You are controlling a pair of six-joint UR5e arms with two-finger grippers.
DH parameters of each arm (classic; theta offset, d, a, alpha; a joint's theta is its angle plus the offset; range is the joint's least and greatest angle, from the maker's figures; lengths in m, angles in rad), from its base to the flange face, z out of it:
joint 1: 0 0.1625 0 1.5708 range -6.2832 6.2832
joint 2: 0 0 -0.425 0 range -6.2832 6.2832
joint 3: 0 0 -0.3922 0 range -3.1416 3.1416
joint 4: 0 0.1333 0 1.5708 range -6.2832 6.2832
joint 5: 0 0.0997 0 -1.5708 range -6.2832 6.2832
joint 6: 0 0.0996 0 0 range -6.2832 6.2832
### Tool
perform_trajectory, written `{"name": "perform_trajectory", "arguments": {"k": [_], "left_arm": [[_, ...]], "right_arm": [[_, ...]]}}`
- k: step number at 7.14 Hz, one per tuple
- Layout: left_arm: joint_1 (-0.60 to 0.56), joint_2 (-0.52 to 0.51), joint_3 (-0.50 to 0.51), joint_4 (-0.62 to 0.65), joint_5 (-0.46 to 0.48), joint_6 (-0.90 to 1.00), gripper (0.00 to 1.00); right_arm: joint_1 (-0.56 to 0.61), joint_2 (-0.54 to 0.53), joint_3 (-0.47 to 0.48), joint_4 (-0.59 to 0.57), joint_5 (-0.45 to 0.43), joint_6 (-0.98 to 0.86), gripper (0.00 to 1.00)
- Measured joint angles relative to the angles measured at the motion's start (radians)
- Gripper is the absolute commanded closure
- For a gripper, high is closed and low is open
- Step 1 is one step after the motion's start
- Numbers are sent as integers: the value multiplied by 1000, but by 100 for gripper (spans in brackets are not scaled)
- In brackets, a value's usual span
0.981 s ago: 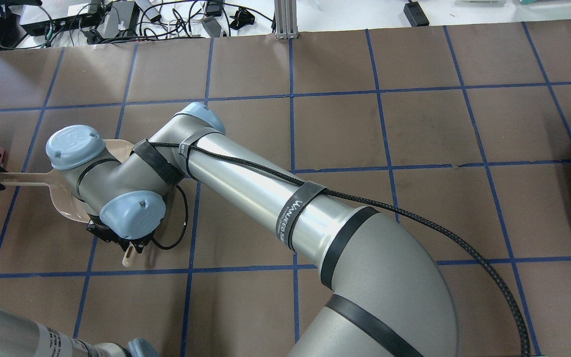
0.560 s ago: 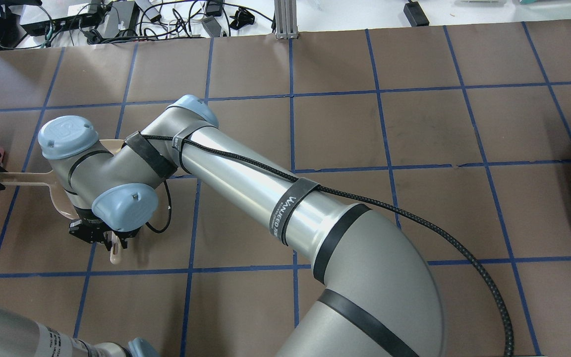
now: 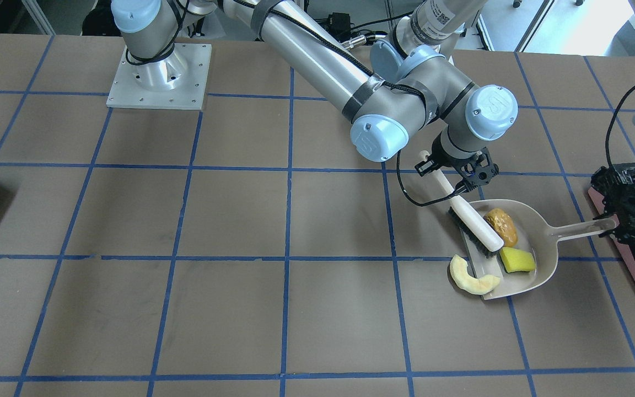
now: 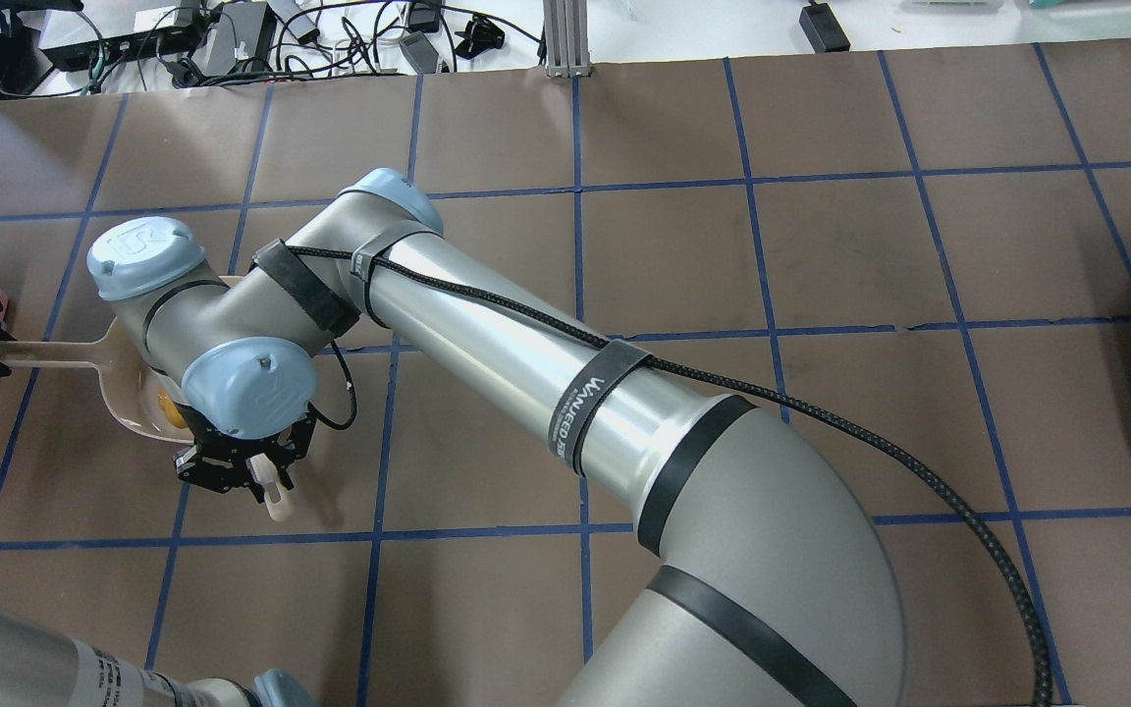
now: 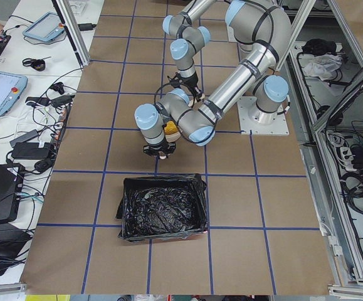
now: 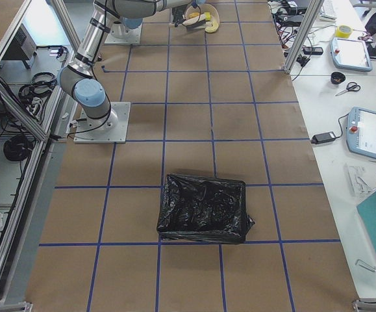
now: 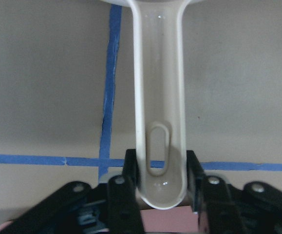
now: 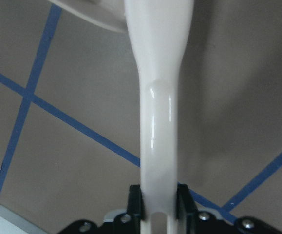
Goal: Sweep and dump trash in nearest bin
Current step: 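Sweep the trash into the dustpan with the brush in the right gripper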
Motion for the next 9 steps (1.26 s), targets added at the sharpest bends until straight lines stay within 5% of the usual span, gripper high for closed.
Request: {"name": "perform_trajectory", "arguments": {"k": [4,9], "left_arm": [[-1,0,0,-1,0,-1,100],[-8,-1,-2,-1,1,-3,100]], "right_arm": [[-122,-119,66,61,73,245,100],[-183,-40,85,-122,121,346,100]]}}
